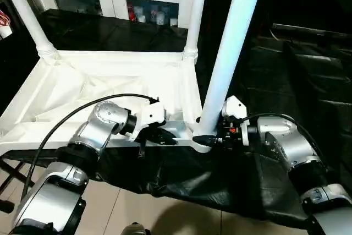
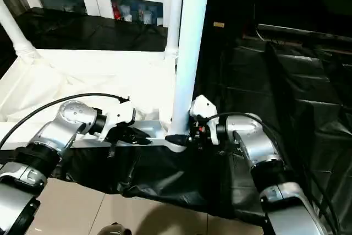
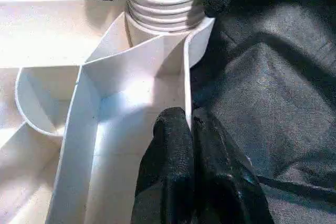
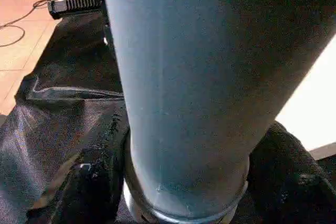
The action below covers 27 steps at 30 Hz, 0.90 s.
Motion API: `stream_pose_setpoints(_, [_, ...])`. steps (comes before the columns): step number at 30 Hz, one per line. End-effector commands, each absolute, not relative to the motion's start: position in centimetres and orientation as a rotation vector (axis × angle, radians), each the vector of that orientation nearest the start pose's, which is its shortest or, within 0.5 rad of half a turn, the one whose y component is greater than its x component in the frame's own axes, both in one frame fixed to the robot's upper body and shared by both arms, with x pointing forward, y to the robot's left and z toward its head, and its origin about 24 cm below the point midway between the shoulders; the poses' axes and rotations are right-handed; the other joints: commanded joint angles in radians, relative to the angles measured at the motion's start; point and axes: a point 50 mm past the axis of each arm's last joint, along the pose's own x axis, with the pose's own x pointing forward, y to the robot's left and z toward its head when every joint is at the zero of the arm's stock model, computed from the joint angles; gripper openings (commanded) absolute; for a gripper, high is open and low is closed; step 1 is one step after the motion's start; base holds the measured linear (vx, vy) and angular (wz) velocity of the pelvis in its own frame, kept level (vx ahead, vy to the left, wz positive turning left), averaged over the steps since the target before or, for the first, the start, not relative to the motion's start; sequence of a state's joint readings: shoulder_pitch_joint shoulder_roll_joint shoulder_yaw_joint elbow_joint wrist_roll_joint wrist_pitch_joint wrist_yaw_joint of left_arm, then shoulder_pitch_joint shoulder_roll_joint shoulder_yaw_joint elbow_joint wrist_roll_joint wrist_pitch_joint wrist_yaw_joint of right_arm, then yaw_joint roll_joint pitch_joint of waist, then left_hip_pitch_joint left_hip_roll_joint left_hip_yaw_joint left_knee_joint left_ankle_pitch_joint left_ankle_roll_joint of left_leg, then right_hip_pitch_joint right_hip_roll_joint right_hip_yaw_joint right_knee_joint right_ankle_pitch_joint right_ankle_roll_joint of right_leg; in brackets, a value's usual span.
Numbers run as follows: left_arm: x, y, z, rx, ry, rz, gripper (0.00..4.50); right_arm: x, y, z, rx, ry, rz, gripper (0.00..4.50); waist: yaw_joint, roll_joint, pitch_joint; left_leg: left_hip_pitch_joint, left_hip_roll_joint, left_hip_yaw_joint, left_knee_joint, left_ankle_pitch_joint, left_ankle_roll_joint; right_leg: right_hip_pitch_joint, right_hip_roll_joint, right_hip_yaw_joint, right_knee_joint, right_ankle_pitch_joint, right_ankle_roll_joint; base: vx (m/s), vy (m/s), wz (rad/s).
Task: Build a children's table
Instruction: Insert table leg to table base, then rotate leg to tighten
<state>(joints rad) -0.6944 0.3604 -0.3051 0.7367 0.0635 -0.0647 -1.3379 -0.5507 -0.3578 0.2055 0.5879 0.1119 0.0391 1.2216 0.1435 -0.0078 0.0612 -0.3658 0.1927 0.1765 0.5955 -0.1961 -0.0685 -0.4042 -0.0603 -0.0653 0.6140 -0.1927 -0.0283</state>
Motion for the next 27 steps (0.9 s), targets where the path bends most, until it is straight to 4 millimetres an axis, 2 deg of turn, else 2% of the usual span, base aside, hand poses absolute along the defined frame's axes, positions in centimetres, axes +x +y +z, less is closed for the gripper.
stream_pose_setpoints(1, [32.8,11.7,7.6,0.531,0.303,-1.505,0.0,30.2,-12.6,4.2,-0.262,0.387,1.4,2.7,-0.004,0.009,-0.075,0.014,0.051,-0.011,-0.068,-0.121,0.049,0.058,-0.092,0.051,-0.053,-0.026,-0.263,0.0,0.0,0.0])
stream_pose_setpoints(5, [33.2,11.7,7.4,0.52,0.304,-1.446,0.0,30.1,-12.4,4.0,-0.226,0.39,1.362,2.7,-0.003,0.006,-0.075,0.013,0.05,-0.011,-0.067,-0.11,0.053,0.058,-0.091,0.051,-0.051,-0.013,-0.261,0.0,0.0,0.0])
stream_pose_setpoints(8, [33.6,11.7,7.2,0.521,0.313,-1.384,0.0,30.6,-12.2,3.7,-0.182,0.384,1.278,2.7,-0.003,0.004,-0.072,0.015,0.05,-0.01,-0.069,-0.128,0.048,0.057,-0.092,0.052,-0.056,-0.054,-0.255,0.0,0.0,0.0])
stream_pose_setpoints(9, [33.6,11.7,7.2,0.521,0.313,-1.384,0.0,30.6,-12.2,3.7,-0.182,0.384,1.278,2.7,-0.005,0.006,-0.069,0.015,0.05,-0.012,-0.072,-0.148,0.039,0.054,-0.093,0.052,-0.062,-0.097,-0.246,0.0,0.0,0.0])
stream_pose_setpoints(10, [34.3,11.4,7.0,0.511,0.33,-1.277,0.0,32.1,-11.8,3.2,-0.128,0.365,1.052,2.7,-0.013,0.006,-0.064,0.018,0.048,-0.012,-0.077,-0.191,0.011,0.05,-0.097,0.054,-0.071,-0.192,-0.229,0.0,0.0,0.0])
stream_pose_setpoints(11, [34.8,10.8,6.8,0.495,0.342,-1.204,0.0,33.0,-11.6,2.7,-0.072,0.378,0.882,2.7,-0.015,0.007,-0.061,0.02,0.046,-0.015,-0.081,-0.215,-0.001,0.05,-0.099,0.053,-0.078,-0.244,-0.22,0.0,0.0,0.0])
stream_pose_setpoints(12, [34.8,10.7,6.8,0.494,0.343,-1.199,0.0,33.1,-11.5,2.7,-0.068,0.381,0.872,2.7,-0.019,0.006,-0.06,0.022,0.046,-0.017,-0.084,-0.23,-0.017,0.049,-0.101,0.054,-0.081,-0.293,-0.206,0.0,0.0,0.0])
stream_pose_setpoints(13, [35.0,10.4,6.8,0.487,0.349,-1.172,0.0,33.3,-11.4,2.4,-0.042,0.397,0.818,2.69,-0.025,0.003,-0.06,0.023,0.042,-0.022,-0.086,-0.249,-0.034,0.054,-0.102,0.051,-0.088,-0.373,-0.176,0.0,0.0,0.0])
stream_pose_setpoints(15, [35.4,9.7,6.6,0.483,0.356,-1.115,0.0,33.6,-11.1,2.0,-0.029,0.419,0.749,2.69,-0.033,0.004,-0.062,0.023,0.044,-0.022,-0.087,-0.237,-0.033,0.053,-0.099,0.054,-0.091,-0.356,-0.166,0.0,0.0,0.0])
stream_pose_setpoints(16, [35.7,8.7,6.6,0.467,0.355,-1.067,0.0,33.9,-10.8,1.7,-0.014,0.438,0.676,2.69,-0.038,0.002,-0.063,0.022,0.044,-0.02,-0.085,-0.223,-0.026,0.052,-0.097,0.055,-0.086,-0.307,-0.177,0.0,0.0,0.0])
stream_pose_setpoints(17, [35.8,8.0,6.6,0.454,0.351,-1.037,0.0,34.2,-10.6,1.6,-0.008,0.449,0.632,2.69,-0.041,0.006,-0.061,0.024,0.044,-0.018,-0.085,-0.223,-0.029,0.048,-0.095,0.056,-0.086,-0.291,-0.186,0.0,0.0,0.0])
stream_pose_setpoints(19, [36.0,6.9,6.6,0.434,0.345,-1.006,0.0,34.4,-10.1,1.4,0.003,0.463,0.575,2.69,-0.04,0.004,-0.065,0.026,0.039,-0.017,-0.081,-0.216,-0.024,0.052,-0.096,0.055,-0.087,-0.285,-0.19,0.0,0.0,0.0])
stream_pose_setpoints(21, [35.9,5.8,6.6,0.446,0.323,-1.018,0.0,34.6,-9.2,1.6,-0.002,0.437,0.592,2.69,-0.039,0.002,-0.066,0.018,0.037,-0.016,-0.079,-0.191,-0.007,0.056,-0.096,0.056,-0.085,-0.25,-0.191,0.0,0.0,0.0])
stream_pose_setpoints(22, [35.9,5.6,6.6,0.45,0.322,-1.021,0.0,34.7,-8.9,1.8,0.0,0.424,0.601,2.69,-0.037,0.004,-0.067,0.016,0.038,-0.016,-0.078,-0.172,0.002,0.057,-0.095,0.055,-0.082,-0.217,-0.192,0.0,0.0,0.0])
stream_pose_setpoints(23, [35.9,5.5,6.6,0.452,0.323,-1.022,0.0,34.8,-8.7,1.8,0.002,0.416,0.607,3.25,-0.038,0.004,-0.069,0.015,0.039,-0.016,-0.077,-0.158,0.01,0.059,-0.094,0.054,-0.077,-0.177,-0.2,0.0,0.0,0.0])
stream_pose_setpoints(25, [35.8,5.5,6.6,0.454,0.318,-1.039,0.0,34.9,-8.7,2.1,0.003,0.406,0.613,3.39,-0.038,0.005,-0.07,0.015,0.039,-0.015,-0.077,-0.15,0.023,0.06,-0.093,0.053,-0.073,-0.137,-0.216,0.0,0.0,0.0])
stream_pose_setpoints(27, [35.8,5.6,6.7,0.463,0.306,-1.052,0.0,35.0,-8.7,2.2,0.011,0.403,0.623,3.59,-0.04,0.006,-0.069,0.017,0.04,-0.014,-0.078,-0.163,0.026,0.059,-0.093,0.053,-0.074,-0.142,-0.222,0.0,0.0,0.0])
